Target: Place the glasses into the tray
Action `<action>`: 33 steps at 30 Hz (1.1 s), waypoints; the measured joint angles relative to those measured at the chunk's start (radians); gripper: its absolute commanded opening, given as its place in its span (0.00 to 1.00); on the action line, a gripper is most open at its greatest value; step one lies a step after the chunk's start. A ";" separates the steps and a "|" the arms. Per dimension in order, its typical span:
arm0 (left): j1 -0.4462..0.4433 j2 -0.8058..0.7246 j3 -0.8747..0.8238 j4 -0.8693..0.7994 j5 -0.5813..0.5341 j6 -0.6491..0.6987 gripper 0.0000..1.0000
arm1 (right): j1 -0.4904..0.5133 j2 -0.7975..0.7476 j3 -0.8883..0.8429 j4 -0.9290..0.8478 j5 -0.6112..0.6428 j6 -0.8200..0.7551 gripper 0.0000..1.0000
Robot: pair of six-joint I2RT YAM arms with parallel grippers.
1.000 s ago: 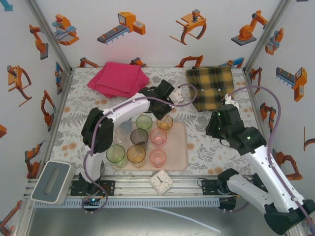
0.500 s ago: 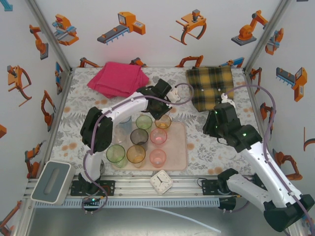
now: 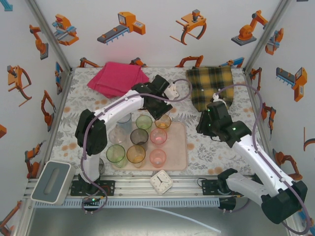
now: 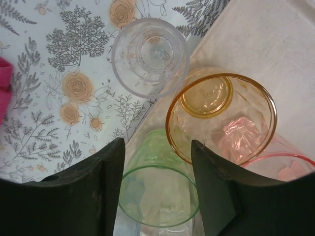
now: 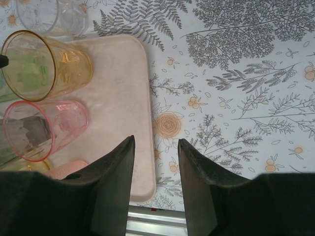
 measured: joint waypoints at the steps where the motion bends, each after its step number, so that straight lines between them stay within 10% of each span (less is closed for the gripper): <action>1: 0.000 -0.004 0.011 -0.008 0.000 0.000 0.60 | 0.000 0.005 -0.001 0.005 -0.004 0.000 0.40; 13: 0.066 -0.296 0.103 -0.200 -0.003 0.033 0.73 | 0.000 0.014 -0.002 0.023 -0.010 0.000 0.41; 33: 0.935 -1.036 -0.611 -0.497 0.244 0.340 0.78 | 0.000 0.056 0.012 0.023 -0.021 -0.001 0.40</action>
